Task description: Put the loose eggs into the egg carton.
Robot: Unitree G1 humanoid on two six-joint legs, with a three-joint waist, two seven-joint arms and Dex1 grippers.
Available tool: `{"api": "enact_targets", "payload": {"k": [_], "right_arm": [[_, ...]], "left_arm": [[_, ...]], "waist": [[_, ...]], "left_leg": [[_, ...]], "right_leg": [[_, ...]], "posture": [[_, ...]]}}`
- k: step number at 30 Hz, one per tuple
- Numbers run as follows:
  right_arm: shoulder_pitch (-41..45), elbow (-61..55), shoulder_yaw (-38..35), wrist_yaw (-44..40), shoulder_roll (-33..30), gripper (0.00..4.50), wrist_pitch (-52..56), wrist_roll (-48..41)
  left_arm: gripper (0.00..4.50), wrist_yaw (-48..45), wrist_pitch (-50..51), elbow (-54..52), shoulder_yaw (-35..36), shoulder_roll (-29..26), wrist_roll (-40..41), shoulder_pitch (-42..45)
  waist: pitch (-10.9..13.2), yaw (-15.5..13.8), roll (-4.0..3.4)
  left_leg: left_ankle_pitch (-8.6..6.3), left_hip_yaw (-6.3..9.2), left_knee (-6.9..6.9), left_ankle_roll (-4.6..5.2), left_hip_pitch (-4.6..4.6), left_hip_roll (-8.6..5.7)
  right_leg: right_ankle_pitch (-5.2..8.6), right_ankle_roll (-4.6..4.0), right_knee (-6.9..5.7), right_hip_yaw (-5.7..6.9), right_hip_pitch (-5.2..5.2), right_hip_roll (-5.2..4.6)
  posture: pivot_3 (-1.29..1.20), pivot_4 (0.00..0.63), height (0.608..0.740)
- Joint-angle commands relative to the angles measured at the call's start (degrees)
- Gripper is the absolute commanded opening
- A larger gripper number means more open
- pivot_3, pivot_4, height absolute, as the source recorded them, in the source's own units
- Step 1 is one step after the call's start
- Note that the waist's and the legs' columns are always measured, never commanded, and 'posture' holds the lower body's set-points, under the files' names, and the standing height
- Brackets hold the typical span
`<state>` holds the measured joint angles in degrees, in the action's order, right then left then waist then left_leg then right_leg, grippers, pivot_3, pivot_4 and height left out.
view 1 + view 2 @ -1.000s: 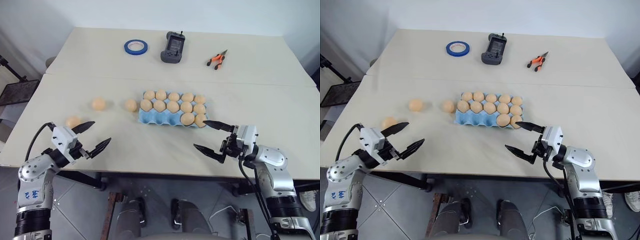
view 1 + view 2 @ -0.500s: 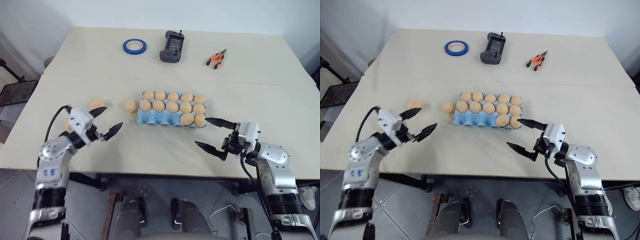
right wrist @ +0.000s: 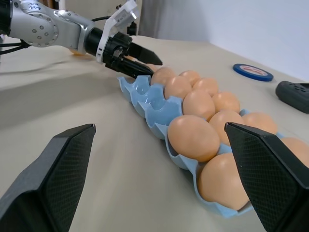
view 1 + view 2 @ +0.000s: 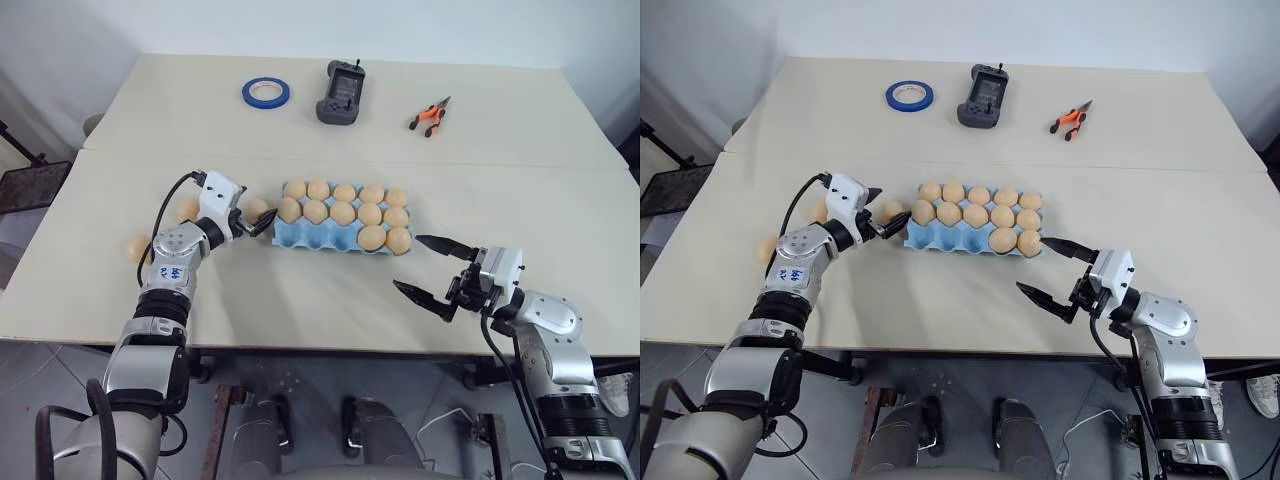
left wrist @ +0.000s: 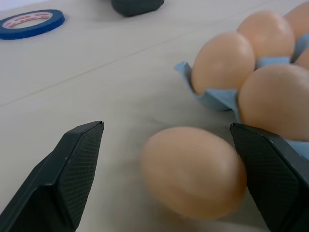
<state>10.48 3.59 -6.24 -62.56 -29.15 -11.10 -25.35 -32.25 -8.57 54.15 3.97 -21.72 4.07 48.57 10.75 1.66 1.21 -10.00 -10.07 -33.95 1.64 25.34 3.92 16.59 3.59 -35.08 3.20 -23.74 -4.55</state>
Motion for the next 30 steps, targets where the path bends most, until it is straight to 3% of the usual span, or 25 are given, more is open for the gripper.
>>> {"api": "enact_targets", "payload": {"k": [1, 7, 9, 14, 20, 26, 30], "right_arm": [[-0.34, -2.6, -1.62, 0.79, -0.57, 4.5, -0.31, -1.16], [-0.27, -2.79, -1.52, 1.38, -0.32, 4.5, -0.35, -0.96], [-0.3, -2.79, -1.5, 1.41, -0.32, 4.5, -0.35, -0.95], [-0.6, -2.89, -1.58, 1.42, -0.38, 4.5, -0.37, -0.96], [-0.59, -2.33, -1.43, 1.33, -0.25, 4.5, -0.44, -0.71], [-0.15, -2.3, -1.25, 1.87, 0.05, 4.5, -0.6, -0.29], [-0.83, -3.26, -1.77, 2.52, -0.23, 4.5, -0.67, -0.43]], "left_arm": [[4.04, 1.13, -1.58, 2.56, 0.43, 0.29, -0.41, 2.42], [2.29, -0.27, -2.47, 3.97, 0.08, 0.8, -0.23, 2.94], [1.92, -1.48, -3.22, 2.4, 0.62, 0.81, 0.74, 2.49], [1.87, -11.4, -5.08, -7.69, 2.37, 0.74, 6.91, 0.31], [1.87, -23.22, 1.39, -19.88, -3.92, 3.58, 8.98, -1.36], [1.87, -26.03, 2.17, -14.99, -10.15, 7.91, 4.43, 2.66], [1.87, -25.02, 0.21, -9.95, -10.31, 8.97, 3.16, 5.12]], "waist": [[0.0, -0.01, 0.0], [0.0, -0.01, 0.0], [0.0, -0.03, 0.0], [0.0, 0.03, 0.0], [0.0, -0.19, 0.0], [0.0, -0.06, 0.0], [0.0, 0.23, 0.0]], "left_leg": [[0.0, 0.0, -0.03, 0.01, 0.0, -0.02], [-0.01, -0.01, -0.1, 0.02, 0.0, -0.04], [-0.01, -0.01, -0.09, 0.02, 0.0, -0.03], [-0.01, -0.01, -0.07, 0.02, 0.05, -0.02], [-0.01, -0.03, -0.11, 0.03, 0.0, -0.05], [-0.02, 0.01, -0.35, 0.08, 0.03, -0.1], [-0.02, 0.07, -0.43, 0.08, 0.02, -0.08]], "right_leg": [[-0.02, 0.03, 0.0, 0.05, 0.02, -0.02], [-0.05, 0.08, 0.0, 0.39, 0.04, -0.06], [-0.05, 0.08, 0.0, 0.4, 0.03, -0.06], [-0.04, 0.07, 0.0, 0.41, 0.01, -0.05], [-0.04, 0.07, -0.04, 0.42, 0.09, -0.05], [-0.04, 0.07, -0.04, 0.42, 0.15, -0.09], [-0.03, 0.05, -0.04, 0.41, 0.15, -0.05]], "posture": [[0.0, 0.15, 0.74], [0.0, 0.15, 0.74], [0.0, 0.15, 0.74], [0.0, 0.15, 0.74], [0.0, 0.15, 0.74], [0.0, 0.15, 0.74], [0.0, 0.15, 0.74]]}}
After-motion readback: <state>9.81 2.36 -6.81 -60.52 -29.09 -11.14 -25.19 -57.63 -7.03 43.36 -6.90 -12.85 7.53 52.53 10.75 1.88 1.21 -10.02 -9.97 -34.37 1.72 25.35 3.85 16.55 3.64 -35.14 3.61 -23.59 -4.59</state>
